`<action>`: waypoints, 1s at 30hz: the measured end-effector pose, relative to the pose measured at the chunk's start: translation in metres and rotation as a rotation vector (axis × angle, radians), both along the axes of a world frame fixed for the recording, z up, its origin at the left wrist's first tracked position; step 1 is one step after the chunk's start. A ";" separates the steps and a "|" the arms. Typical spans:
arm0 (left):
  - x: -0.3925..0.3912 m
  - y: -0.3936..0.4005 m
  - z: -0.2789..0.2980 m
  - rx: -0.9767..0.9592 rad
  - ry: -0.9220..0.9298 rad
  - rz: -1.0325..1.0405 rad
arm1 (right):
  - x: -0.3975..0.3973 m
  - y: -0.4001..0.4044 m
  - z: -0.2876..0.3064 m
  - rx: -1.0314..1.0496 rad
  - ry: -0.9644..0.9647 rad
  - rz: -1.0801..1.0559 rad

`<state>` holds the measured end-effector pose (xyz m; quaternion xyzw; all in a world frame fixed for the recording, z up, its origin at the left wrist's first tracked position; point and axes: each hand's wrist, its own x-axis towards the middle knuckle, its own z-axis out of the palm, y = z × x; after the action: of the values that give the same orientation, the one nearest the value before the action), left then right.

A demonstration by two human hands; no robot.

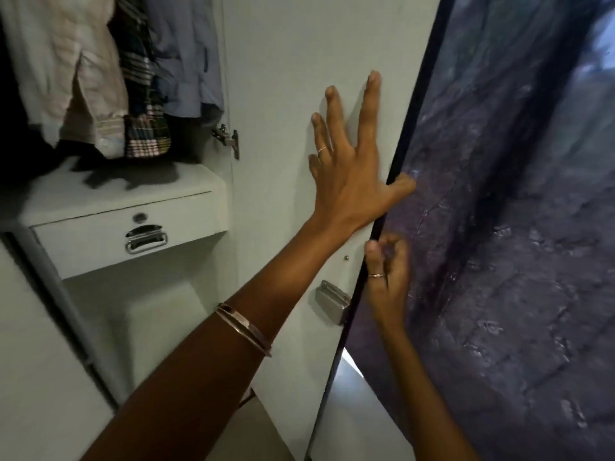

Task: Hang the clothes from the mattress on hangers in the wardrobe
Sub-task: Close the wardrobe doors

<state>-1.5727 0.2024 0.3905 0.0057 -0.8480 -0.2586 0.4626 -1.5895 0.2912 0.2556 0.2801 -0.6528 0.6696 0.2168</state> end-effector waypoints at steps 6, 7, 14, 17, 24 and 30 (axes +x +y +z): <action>0.082 -0.054 -0.001 -0.040 0.151 -0.152 | 0.049 -0.047 -0.003 -0.052 0.029 0.196; 0.095 -0.065 0.000 -0.050 0.166 -0.167 | 0.058 -0.059 -0.002 -0.020 0.058 0.211; 0.192 -0.184 -0.005 -0.002 0.215 -0.001 | 0.137 -0.183 -0.006 0.112 0.266 0.292; 0.219 -0.232 -0.011 -0.066 0.239 0.183 | 0.157 -0.239 -0.004 0.147 0.309 0.308; 0.247 -0.318 -0.017 -0.474 0.141 0.922 | 0.165 -0.321 -0.012 0.153 0.438 0.134; 0.253 -0.359 -0.020 -0.322 0.038 1.052 | 0.161 -0.377 -0.012 0.211 0.479 -0.036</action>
<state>-1.3196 -0.1568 0.3702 0.3533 -0.7512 0.1402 0.5396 -1.4282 -0.0860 0.2431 0.4402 -0.6539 0.5083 0.3468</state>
